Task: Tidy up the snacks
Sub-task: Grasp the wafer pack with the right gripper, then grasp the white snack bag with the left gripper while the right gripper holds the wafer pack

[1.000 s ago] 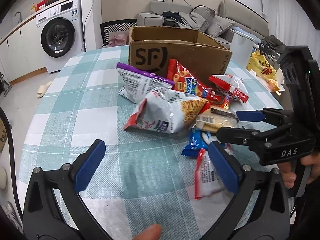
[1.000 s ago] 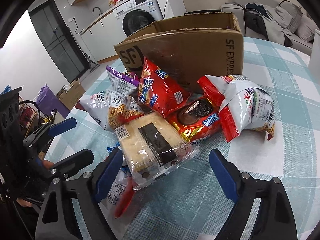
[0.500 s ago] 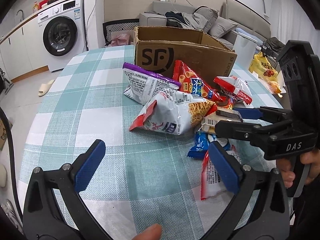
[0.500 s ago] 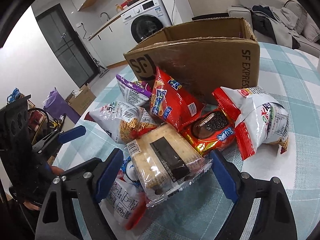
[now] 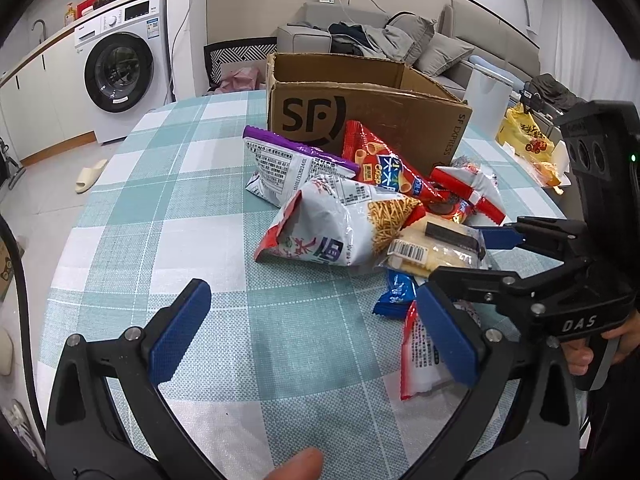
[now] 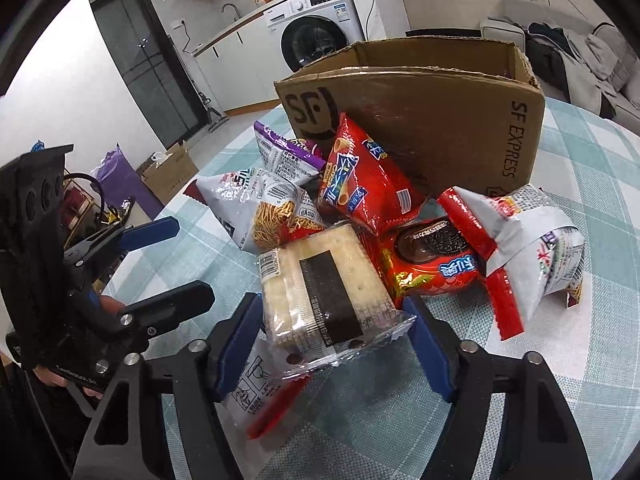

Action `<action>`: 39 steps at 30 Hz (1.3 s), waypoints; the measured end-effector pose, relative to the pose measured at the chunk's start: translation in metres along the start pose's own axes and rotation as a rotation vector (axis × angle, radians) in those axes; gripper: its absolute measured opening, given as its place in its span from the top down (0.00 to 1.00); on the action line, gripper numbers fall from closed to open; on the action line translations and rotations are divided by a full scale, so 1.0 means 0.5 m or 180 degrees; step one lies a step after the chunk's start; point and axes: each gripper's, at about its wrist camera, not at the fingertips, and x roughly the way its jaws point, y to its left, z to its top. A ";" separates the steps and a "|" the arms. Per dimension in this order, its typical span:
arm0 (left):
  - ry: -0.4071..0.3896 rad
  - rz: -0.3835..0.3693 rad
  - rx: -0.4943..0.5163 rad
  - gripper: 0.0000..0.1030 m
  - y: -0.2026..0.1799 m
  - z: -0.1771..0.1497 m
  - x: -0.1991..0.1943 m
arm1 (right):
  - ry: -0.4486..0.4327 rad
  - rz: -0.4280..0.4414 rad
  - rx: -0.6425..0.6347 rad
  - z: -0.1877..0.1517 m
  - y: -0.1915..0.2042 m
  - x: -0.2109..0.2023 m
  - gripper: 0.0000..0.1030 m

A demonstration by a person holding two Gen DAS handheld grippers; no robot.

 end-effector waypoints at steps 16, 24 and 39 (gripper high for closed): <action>0.0047 -0.0105 0.0069 0.01 -0.020 -0.004 -0.005 | -0.0184 0.0098 0.0077 -0.037 -0.026 -0.056 0.43; 0.0104 -0.0249 0.0143 0.01 -0.045 -0.012 -0.006 | -0.0355 0.0079 0.0054 -0.043 -0.022 -0.091 0.43; 0.0203 -0.0535 0.0314 0.10 -0.088 -0.026 -0.018 | -0.0637 0.0056 0.0101 -0.035 -0.026 -0.150 0.43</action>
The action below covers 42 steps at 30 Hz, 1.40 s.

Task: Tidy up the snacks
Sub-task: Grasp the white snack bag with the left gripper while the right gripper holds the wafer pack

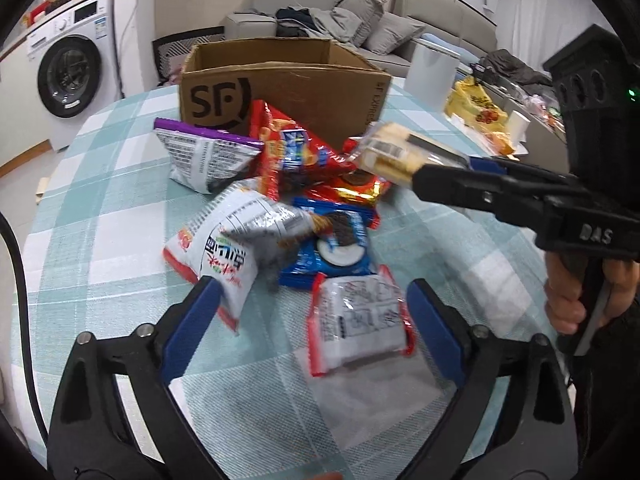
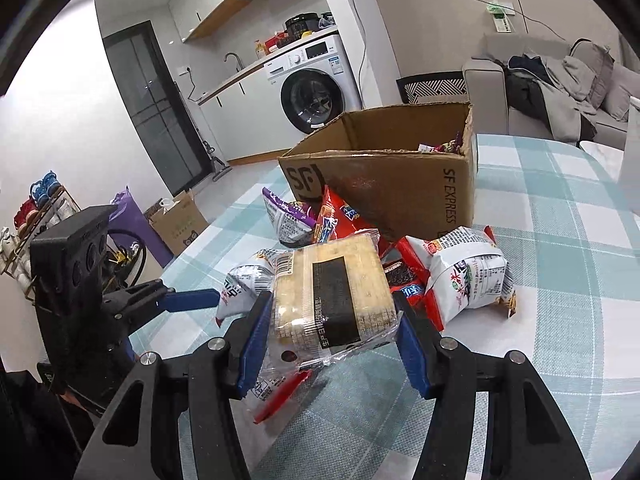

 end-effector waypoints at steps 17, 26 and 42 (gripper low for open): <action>0.0241 -0.0226 0.0374 0.44 -0.074 -0.042 0.032 | -0.0017 -0.0002 0.0016 0.000 -0.001 -0.011 0.43; 0.0226 -0.0313 0.0380 0.54 -0.072 -0.039 0.023 | -0.0023 -0.0007 0.0009 0.003 -0.001 -0.012 0.43; 0.0152 -0.0439 0.0435 0.56 -0.090 -0.044 0.015 | -0.0065 -0.0008 0.0018 0.006 -0.001 -0.020 0.43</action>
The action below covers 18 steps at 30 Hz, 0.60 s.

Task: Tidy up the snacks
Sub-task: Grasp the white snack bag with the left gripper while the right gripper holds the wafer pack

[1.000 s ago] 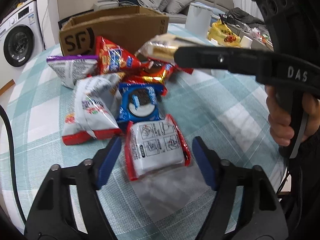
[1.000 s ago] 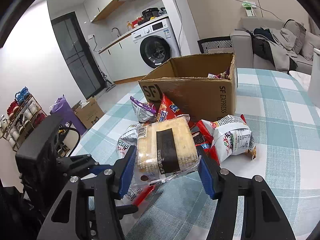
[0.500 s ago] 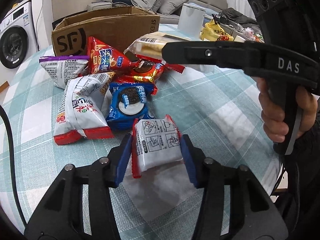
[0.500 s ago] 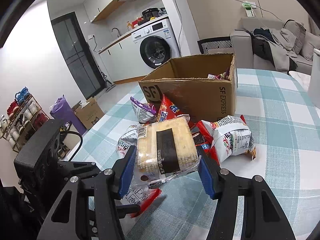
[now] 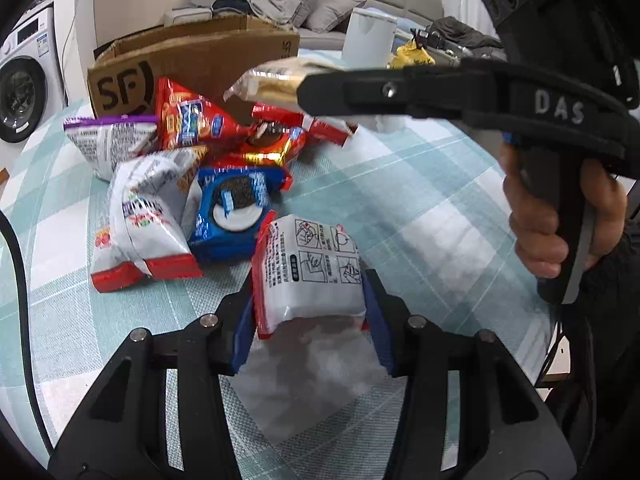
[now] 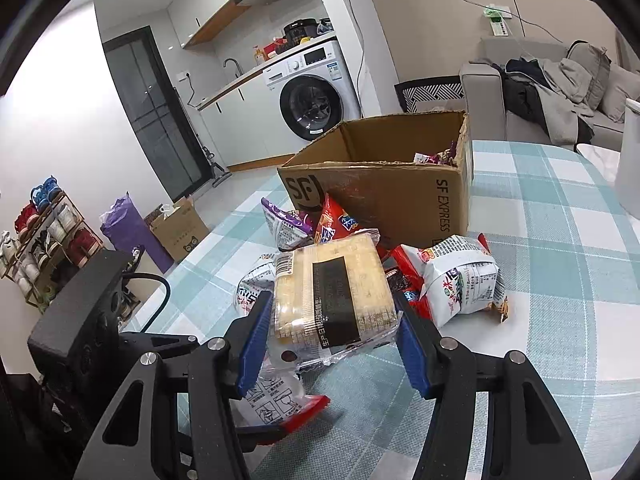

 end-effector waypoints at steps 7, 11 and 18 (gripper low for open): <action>-0.0223 0.0103 -0.0061 0.56 0.019 0.016 -0.046 | -0.0061 -0.0009 0.0003 0.000 0.000 -0.014 0.43; -0.0349 0.0216 -0.0143 0.56 0.036 0.024 -0.063 | -0.0099 -0.0008 0.0008 0.000 0.000 -0.021 0.43; -0.0535 0.0385 -0.0245 0.56 0.073 0.044 -0.093 | -0.0131 -0.0010 -0.0008 -0.002 0.007 -0.030 0.43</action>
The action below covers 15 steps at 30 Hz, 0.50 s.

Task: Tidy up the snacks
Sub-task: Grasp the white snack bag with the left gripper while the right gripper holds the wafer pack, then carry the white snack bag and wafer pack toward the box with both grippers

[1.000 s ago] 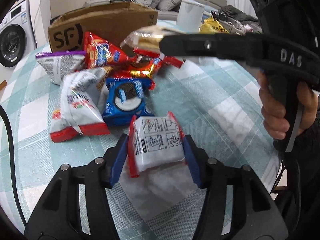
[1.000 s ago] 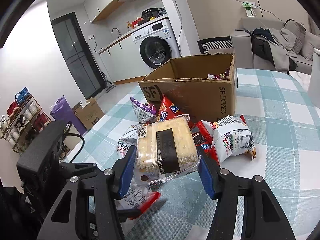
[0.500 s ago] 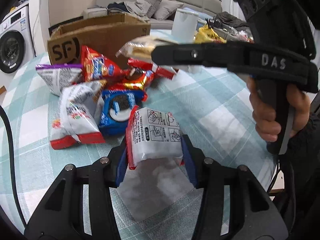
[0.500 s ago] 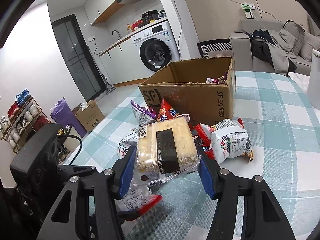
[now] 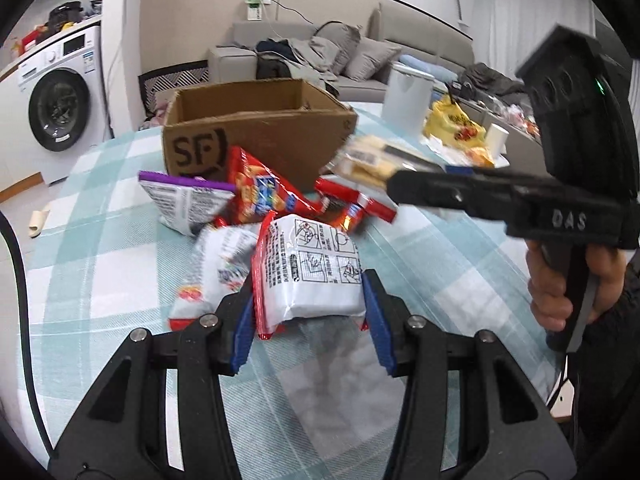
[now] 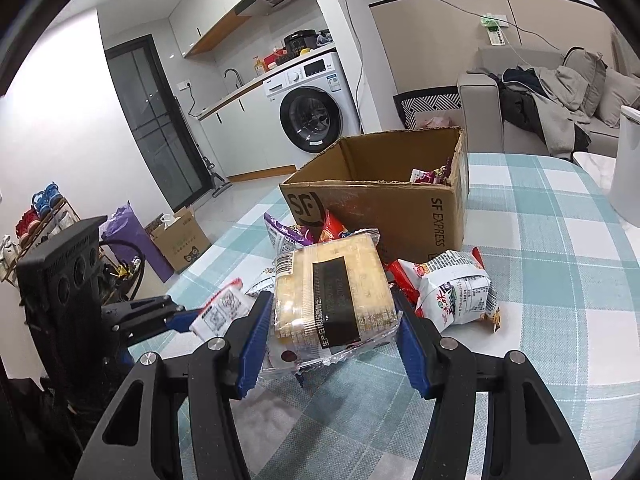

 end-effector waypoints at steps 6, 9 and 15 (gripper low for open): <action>-0.0125 0.0160 -0.0105 0.55 0.022 0.025 0.002 | -0.0032 -0.0006 -0.0020 0.002 0.007 -0.005 0.43; -0.0182 0.0233 -0.0137 0.55 0.030 0.040 0.003 | -0.0051 -0.0017 -0.0022 0.005 0.010 -0.006 0.43; -0.0265 0.0309 -0.0200 0.55 0.044 0.064 0.003 | -0.0110 -0.0026 -0.0008 0.008 0.014 -0.013 0.43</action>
